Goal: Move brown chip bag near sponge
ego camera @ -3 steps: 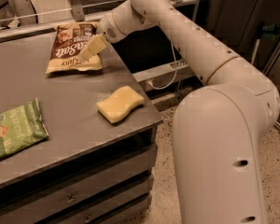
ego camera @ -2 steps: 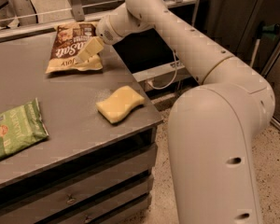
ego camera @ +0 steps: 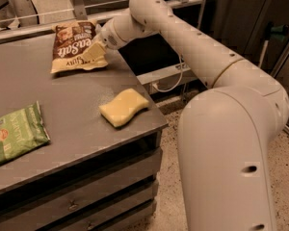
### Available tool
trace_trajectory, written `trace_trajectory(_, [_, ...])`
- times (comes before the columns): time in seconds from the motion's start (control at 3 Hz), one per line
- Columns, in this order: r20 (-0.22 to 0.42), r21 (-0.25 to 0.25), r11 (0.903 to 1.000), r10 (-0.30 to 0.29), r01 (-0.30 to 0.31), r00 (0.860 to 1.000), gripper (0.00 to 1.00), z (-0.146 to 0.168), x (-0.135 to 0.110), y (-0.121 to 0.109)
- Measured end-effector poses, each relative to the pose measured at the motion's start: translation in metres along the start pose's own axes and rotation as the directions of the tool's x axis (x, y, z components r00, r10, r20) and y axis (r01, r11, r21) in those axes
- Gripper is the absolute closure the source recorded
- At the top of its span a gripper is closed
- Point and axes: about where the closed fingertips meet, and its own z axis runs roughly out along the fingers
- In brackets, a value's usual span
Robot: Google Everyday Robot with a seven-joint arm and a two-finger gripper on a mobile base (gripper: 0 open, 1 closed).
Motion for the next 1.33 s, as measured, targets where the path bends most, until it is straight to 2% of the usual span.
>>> trace_trajectory(0.67, [0.014, 0.029, 0.9995, -0.012, 0.011, 1.0, 0.87, -0.014, -0.002, -0.003])
trace_trajectory(1.0, [0.044, 0.012, 0.9989, -0.047, 0.046, 0.998, 1.0, -0.032, -0.013, 0.009])
trace_trajectory(1.33, [0.077, -0.021, 0.9974, -0.067, 0.069, 0.995, 1.0, -0.047, -0.02, 0.028])
